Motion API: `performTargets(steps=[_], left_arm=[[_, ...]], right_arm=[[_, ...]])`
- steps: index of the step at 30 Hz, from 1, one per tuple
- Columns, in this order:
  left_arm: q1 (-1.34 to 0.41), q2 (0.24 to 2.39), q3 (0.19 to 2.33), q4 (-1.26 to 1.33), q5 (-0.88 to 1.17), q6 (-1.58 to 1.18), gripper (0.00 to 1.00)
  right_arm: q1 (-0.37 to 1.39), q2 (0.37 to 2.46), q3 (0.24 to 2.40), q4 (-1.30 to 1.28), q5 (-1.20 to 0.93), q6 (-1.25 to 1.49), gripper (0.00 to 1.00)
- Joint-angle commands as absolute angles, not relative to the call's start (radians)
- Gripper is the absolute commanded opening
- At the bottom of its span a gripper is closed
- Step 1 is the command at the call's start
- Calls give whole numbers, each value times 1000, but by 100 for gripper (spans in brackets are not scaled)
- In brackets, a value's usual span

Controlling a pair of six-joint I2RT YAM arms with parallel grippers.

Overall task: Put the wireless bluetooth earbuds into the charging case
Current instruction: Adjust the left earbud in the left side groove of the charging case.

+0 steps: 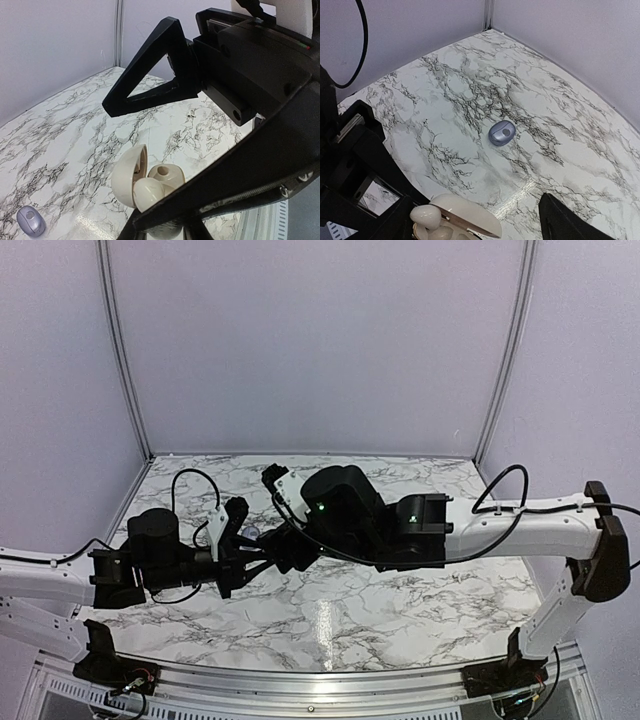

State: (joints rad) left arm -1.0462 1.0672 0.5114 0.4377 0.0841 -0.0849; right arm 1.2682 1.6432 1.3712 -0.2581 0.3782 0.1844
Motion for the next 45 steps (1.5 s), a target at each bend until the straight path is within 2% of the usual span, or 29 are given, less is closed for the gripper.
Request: performTargets(steps=[1,24,36,40,45], left_arm=[[-1045,1044,532,452,66,-70,0],[-1043,1020,525,452,83,-69,0],[-1042,1016,516,473,169,-70,0],[-1040,1008,509,487,177,-73,0],[-1033,999,504,499,181,-82,0]], right_arm=[[1250,1600,1349,-285,398,205,85],[1246,1554,1285,-296,365,197,85],[1246,1454,1191,-162,216,82,85],[1246,1394,1139,-118,169,66,81],[1246,1316,1090,-97,138,53,69]])
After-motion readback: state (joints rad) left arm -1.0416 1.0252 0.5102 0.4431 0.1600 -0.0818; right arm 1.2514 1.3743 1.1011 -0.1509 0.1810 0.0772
